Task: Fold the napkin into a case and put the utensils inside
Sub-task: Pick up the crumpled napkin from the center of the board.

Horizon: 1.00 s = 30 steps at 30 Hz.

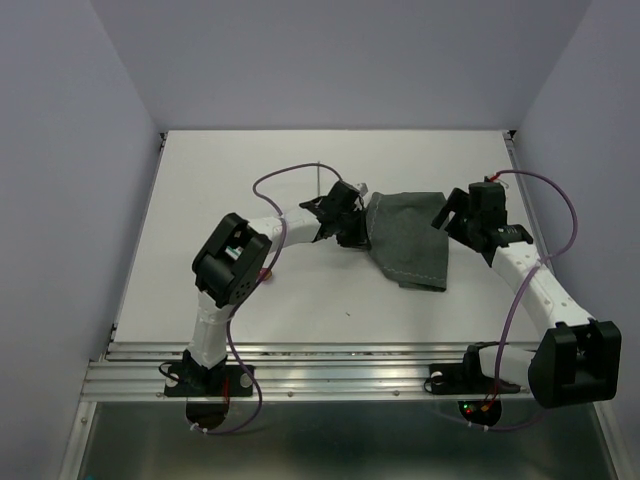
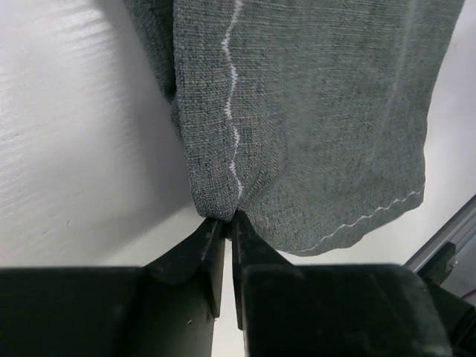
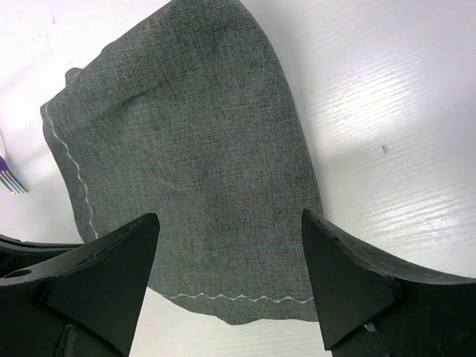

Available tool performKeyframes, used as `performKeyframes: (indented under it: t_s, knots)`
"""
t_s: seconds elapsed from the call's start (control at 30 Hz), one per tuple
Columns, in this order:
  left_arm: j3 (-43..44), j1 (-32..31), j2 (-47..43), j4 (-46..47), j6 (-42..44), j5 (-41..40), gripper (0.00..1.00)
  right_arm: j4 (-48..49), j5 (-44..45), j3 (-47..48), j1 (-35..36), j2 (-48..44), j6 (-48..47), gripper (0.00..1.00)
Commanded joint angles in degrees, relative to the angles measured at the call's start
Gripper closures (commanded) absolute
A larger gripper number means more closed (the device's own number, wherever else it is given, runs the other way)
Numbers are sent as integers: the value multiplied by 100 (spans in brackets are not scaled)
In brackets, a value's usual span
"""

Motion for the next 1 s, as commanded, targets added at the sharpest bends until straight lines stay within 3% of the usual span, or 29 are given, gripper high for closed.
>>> performKeyframes:
  t_s: [0.0,0.03,0.47,0.8,0.97]
  knots:
    - [327,-30,-202,92,80,195,92,30,71,78,17,-219,45,18]
    - [431,-21,-281,-74,158,178,100,13,89,69,17,-211,36,18]
    - [1522,435,-1485,-1288,414,564,100,-322,-341,-334,17,-238,79,18]
    - [1452,664,-1960,-1165,177,494,100,618,-1835,-1125,17,369,352,18]
    - [1417,822,-2057,-1192,150,354,100,927,-1967,-1363,70,27,493,18]
